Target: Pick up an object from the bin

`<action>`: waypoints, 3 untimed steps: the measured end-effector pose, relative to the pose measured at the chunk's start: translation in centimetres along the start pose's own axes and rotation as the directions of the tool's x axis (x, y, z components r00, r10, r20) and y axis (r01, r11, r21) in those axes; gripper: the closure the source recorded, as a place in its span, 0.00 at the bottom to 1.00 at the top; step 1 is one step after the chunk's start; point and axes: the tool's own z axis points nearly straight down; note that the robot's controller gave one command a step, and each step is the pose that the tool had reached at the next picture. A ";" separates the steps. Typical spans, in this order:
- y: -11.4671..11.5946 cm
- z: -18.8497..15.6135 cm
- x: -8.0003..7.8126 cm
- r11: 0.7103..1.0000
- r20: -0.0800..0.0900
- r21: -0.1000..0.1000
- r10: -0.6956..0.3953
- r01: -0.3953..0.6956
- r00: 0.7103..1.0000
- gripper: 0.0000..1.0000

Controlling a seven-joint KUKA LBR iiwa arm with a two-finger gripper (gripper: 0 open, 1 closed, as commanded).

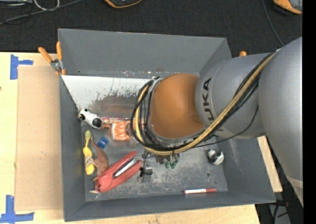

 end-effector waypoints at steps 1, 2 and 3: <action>-0.2 5.7 0.3 0.995 0.003 0.000 -0.099 0.099 0.995 0.00; 3.2 5.7 0.6 0.971 -0.007 0.000 -0.241 0.241 0.971 1.00; 3.1 5.7 0.5 0.971 -0.005 0.000 -0.238 0.238 0.971 0.00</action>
Offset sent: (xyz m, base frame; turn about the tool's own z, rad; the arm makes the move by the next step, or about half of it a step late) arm -0.0072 0.0313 -0.0562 -0.2461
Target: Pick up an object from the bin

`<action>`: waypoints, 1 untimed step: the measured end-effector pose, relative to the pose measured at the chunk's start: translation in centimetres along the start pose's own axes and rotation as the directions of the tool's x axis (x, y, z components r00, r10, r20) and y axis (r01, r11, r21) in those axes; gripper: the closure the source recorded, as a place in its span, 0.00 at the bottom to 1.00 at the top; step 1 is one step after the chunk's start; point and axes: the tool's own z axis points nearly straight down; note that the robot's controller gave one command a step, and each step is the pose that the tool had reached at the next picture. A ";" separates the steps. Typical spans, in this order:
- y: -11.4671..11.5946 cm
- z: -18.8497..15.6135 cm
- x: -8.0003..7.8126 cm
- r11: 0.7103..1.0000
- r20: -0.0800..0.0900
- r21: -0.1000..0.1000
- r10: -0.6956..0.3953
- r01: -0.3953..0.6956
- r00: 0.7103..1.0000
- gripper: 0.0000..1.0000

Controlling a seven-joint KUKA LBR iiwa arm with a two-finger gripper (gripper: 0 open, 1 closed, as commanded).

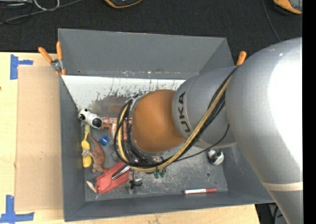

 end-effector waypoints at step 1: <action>0.0 0.0 0.0 1.000 -0.002 0.000 0.002 -0.002 1.000 1.00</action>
Offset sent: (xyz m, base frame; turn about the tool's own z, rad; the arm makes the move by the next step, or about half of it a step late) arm 0.0000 0.0000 0.0000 0.0000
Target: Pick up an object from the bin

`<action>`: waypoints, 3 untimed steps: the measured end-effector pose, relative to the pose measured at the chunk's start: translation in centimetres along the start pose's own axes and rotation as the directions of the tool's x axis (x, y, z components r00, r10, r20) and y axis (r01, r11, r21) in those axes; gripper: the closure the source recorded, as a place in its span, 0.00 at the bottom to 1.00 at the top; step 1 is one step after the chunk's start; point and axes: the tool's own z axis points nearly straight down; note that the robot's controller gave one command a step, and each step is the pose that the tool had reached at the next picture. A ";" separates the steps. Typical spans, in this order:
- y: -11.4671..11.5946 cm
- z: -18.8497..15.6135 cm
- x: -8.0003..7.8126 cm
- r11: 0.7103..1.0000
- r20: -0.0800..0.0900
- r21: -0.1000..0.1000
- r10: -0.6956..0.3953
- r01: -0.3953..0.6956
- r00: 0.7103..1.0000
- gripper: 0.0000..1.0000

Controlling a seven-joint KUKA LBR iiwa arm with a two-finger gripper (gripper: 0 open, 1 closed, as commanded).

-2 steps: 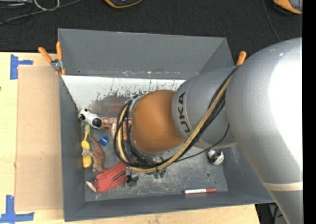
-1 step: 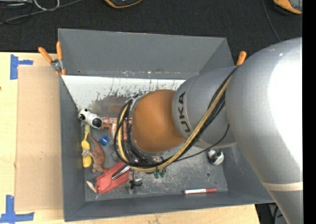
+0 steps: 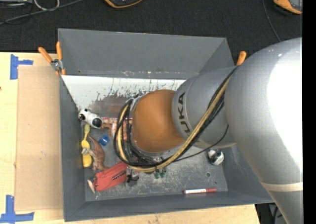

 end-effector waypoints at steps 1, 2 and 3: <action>0.0 0.0 0.0 1.000 0.000 0.000 0.000 0.000 1.000 1.00; -0.3 -5.6 0.3 1.000 -0.008 0.000 -0.008 0.008 1.000 1.00; -0.2 -8.5 0.2 1.000 0.000 0.000 -0.028 0.028 1.000 1.00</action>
Offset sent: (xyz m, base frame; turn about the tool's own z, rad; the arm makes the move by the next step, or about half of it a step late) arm 0.0005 -0.0111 0.1643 -0.0195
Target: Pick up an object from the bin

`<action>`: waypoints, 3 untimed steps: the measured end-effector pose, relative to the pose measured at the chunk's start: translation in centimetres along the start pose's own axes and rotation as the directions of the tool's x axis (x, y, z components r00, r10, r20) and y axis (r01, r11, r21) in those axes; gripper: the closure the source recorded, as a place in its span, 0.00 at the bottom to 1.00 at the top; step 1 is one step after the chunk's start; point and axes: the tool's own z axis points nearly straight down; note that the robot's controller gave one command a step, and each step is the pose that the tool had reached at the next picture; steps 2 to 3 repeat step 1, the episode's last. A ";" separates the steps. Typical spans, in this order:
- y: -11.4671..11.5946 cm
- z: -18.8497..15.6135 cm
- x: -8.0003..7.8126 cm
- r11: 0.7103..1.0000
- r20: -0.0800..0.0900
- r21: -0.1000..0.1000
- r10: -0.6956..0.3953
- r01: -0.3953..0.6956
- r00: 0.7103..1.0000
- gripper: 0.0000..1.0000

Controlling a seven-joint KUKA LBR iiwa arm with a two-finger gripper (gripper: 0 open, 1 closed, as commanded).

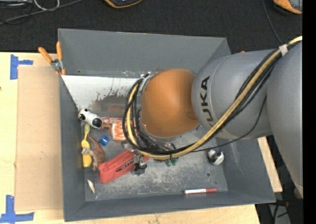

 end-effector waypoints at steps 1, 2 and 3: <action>3.5 -6.2 2.5 0.988 -0.011 -0.002 -0.153 0.153 0.988 1.00; 3.5 -6.2 2.5 0.988 -0.011 -0.002 -0.153 0.153 0.988 1.00; 3.5 -6.2 2.5 0.988 -0.011 -0.002 -0.153 0.153 0.988 1.00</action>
Offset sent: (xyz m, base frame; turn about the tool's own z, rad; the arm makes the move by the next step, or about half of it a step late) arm 0.0576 0.0078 -0.0839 -0.0510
